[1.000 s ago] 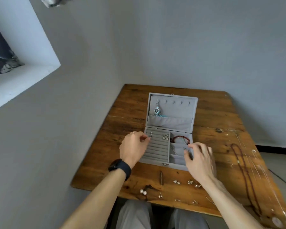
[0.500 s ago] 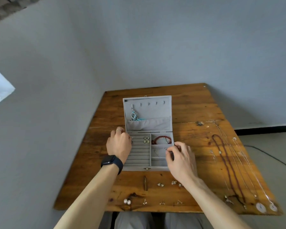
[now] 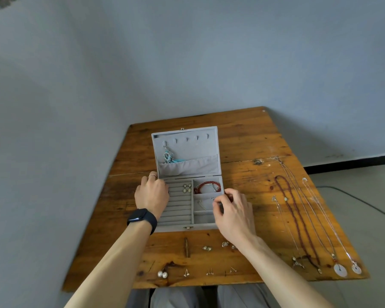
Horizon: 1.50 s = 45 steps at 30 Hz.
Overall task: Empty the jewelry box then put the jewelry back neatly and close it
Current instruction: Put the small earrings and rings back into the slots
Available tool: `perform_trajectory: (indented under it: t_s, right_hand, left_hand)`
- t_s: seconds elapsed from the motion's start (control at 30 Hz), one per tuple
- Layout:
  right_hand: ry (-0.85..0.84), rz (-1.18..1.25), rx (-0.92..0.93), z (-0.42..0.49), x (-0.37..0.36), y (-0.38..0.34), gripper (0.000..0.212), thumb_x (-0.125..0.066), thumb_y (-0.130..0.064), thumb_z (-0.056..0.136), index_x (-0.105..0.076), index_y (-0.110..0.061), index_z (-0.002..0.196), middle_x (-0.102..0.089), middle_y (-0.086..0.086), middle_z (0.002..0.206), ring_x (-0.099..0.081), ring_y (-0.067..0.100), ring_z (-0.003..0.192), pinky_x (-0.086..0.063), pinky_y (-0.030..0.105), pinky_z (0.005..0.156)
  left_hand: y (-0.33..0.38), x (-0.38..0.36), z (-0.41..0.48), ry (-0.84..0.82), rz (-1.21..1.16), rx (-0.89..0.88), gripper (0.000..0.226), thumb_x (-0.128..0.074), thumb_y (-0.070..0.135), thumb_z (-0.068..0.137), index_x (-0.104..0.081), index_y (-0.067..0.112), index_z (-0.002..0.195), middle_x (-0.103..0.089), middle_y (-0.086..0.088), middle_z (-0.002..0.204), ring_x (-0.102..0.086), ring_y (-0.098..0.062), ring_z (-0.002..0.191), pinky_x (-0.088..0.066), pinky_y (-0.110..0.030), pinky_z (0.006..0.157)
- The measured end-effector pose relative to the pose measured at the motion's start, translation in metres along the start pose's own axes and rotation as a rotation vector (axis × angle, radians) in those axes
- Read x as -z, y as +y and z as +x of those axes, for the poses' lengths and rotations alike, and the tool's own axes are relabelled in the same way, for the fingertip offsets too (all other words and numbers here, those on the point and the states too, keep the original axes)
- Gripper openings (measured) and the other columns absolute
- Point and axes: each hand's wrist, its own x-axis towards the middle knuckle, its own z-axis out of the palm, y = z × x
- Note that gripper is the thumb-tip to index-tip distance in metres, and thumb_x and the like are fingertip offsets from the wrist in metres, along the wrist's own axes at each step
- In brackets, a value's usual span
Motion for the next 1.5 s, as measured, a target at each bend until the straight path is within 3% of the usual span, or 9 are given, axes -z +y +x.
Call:
perform_trajectory:
  t_s: [0.23,0.97,1.37,1.5]
  right_hand:
    - [-0.011,0.005,-0.013,0.0,0.0,-0.001,0.012,-0.066,-0.03,0.089,-0.07,-0.021,0.097,-0.057,0.006,0.125,-0.056,0.025,0.11,-0.048,0.041,0.084]
    - [-0.054,0.047,-0.013,0.0,0.004,0.001,0.014,-0.063,-0.032,0.091,-0.069,-0.023,0.1,-0.056,0.002,0.126,-0.053,0.024,0.113,-0.045,0.04,0.087]
    - [-0.217,0.038,0.015,0.003,0.027,-0.003,0.027,-0.053,-0.037,0.098,-0.068,-0.024,0.115,-0.054,0.002,0.136,-0.052,0.024,0.119,-0.05,0.039,0.092]
    - [-0.218,0.098,0.023,-0.01,0.04,-0.006,0.031,-0.054,-0.036,0.098,-0.067,-0.023,0.123,-0.051,-0.002,0.141,-0.049,0.02,0.127,-0.047,0.031,0.094]
  left_hand:
    - [-0.016,0.004,-0.009,-0.032,-0.085,-0.046,0.028,-0.053,0.021,0.097,-0.072,0.026,0.117,-0.057,-0.003,0.134,-0.056,-0.025,0.117,-0.055,-0.04,0.072]
    - [-0.021,0.005,-0.016,-0.107,-0.031,-0.099,0.037,-0.049,0.025,0.096,-0.065,0.033,0.129,-0.048,-0.007,0.144,-0.055,-0.028,0.121,-0.056,-0.043,0.076]
    - [-0.037,0.023,-0.048,-0.041,-0.227,-0.106,0.034,-0.052,0.025,0.098,-0.063,0.031,0.129,-0.055,0.004,0.13,-0.059,-0.019,0.109,-0.054,-0.034,0.065]
    - [-0.045,0.024,-0.078,-0.041,-0.346,-0.103,0.033,-0.053,0.026,0.098,-0.063,0.033,0.128,-0.057,0.007,0.128,-0.058,-0.016,0.11,-0.055,-0.033,0.067]
